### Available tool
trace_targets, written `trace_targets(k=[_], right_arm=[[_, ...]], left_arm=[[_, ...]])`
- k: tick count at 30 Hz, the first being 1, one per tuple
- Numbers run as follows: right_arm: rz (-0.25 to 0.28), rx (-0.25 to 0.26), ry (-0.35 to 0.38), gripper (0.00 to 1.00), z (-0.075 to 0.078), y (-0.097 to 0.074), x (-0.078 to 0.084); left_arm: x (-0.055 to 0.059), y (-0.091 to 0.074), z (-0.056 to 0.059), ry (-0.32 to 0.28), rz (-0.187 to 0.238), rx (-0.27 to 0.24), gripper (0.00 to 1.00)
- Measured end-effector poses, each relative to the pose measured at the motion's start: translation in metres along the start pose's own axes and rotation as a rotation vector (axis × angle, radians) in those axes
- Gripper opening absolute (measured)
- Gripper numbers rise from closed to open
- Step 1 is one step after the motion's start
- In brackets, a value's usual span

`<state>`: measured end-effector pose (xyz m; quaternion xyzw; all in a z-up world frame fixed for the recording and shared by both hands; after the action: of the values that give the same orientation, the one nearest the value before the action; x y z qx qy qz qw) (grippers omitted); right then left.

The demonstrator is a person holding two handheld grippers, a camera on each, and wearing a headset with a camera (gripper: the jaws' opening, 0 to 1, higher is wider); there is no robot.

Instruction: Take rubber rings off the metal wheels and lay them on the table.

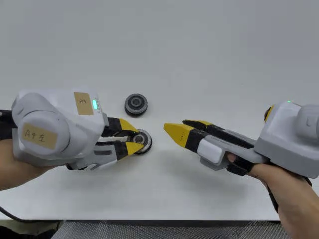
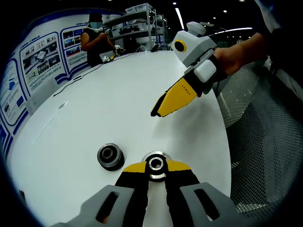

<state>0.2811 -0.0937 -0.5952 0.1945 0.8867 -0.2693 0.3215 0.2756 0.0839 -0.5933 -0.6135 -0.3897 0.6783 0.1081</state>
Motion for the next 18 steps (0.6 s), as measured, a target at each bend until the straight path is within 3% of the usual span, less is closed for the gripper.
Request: trace_targets(k=[6,18], right_arm=[[-0.028,0.018,0.032,0.32,-0.001,0.008,0.01],[-0.103,-0.008,0.077,0.26,-0.007,0.024,0.019]], left_arm=[[0.0,0.0,0.0,0.006,0.001,0.001,0.13],[0.0,0.0,-0.002,0.025,0.002,0.017,0.13]])
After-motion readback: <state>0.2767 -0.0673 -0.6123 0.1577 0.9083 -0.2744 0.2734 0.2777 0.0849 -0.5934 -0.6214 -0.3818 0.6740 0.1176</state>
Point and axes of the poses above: the centre of the closed fingertips' face, and the gripper's own axes: y roughly forward along the fingers, z roughly to its right, x roughly out of its underside, the point moved 9 cm from there along -y, roughly backward along the fingers
